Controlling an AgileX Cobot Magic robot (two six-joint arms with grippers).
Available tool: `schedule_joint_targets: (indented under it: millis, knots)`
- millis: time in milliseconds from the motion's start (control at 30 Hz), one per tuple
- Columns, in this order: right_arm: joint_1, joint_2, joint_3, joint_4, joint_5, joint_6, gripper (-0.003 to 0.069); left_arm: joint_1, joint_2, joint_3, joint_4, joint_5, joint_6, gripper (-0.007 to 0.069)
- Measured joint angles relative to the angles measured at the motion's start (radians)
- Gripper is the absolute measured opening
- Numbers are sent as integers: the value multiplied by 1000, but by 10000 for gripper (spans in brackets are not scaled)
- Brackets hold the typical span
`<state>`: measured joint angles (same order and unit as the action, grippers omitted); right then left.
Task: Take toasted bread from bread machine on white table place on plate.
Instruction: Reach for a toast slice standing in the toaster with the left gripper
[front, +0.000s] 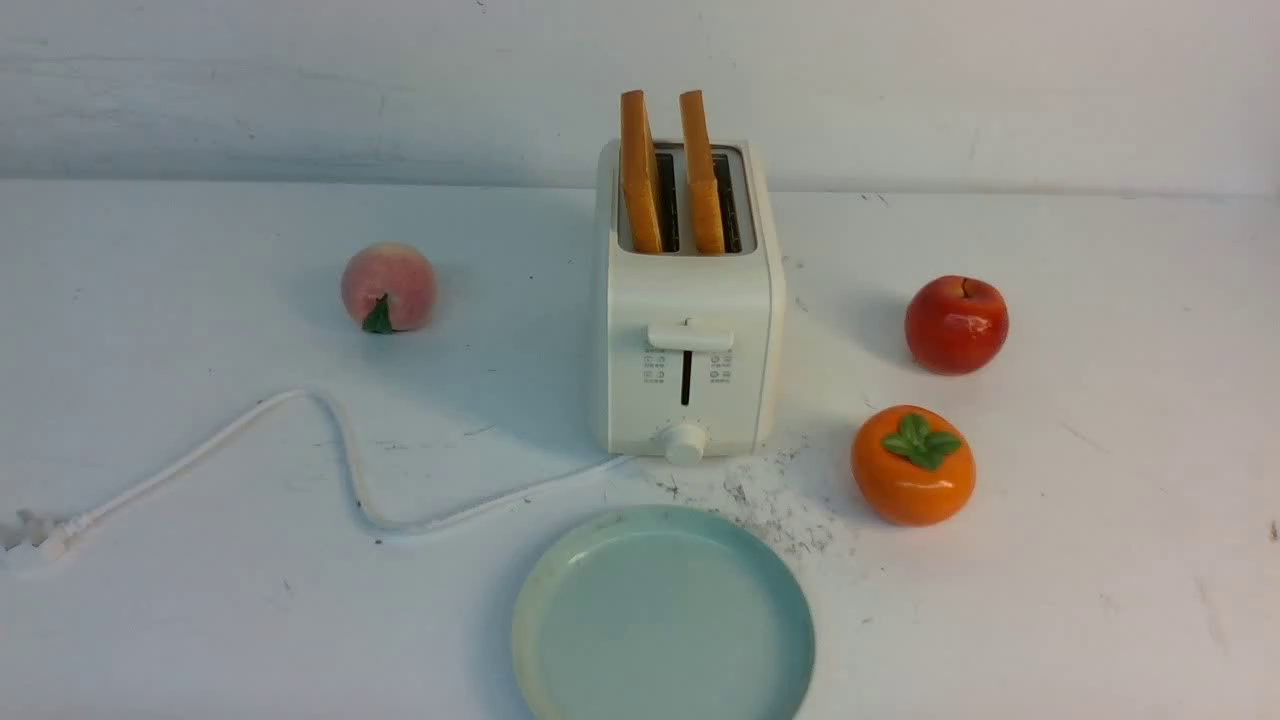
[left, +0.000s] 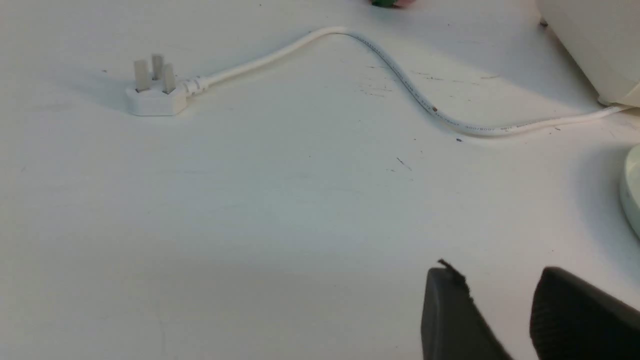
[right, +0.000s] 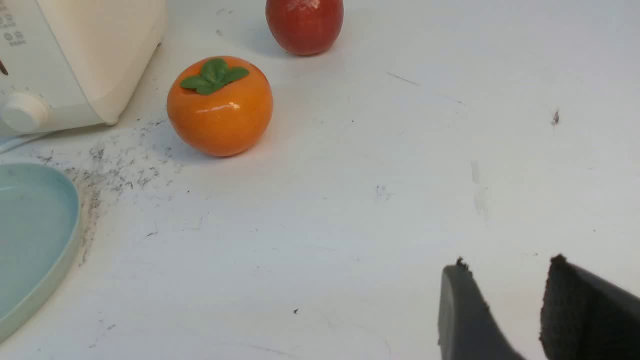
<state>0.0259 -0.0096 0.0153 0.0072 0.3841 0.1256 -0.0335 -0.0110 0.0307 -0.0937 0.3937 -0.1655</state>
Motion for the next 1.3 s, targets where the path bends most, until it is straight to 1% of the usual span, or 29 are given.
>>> schedule_joint_targets:
  millis: [900, 1067, 1200, 1300]
  knots:
    - [0, 0, 0, 0, 0, 0, 240, 0, 0, 0, 0, 0, 0, 238]
    - [0, 0, 0, 0, 0, 0, 240, 0, 0, 0, 28, -31, 0, 238]
    - [0, 0, 0, 0, 0, 0, 240, 0, 0, 0, -19, -92, 0, 238]
    - [0, 0, 0, 0, 0, 0, 240, 0, 0, 0, -209, -184, -6, 238]
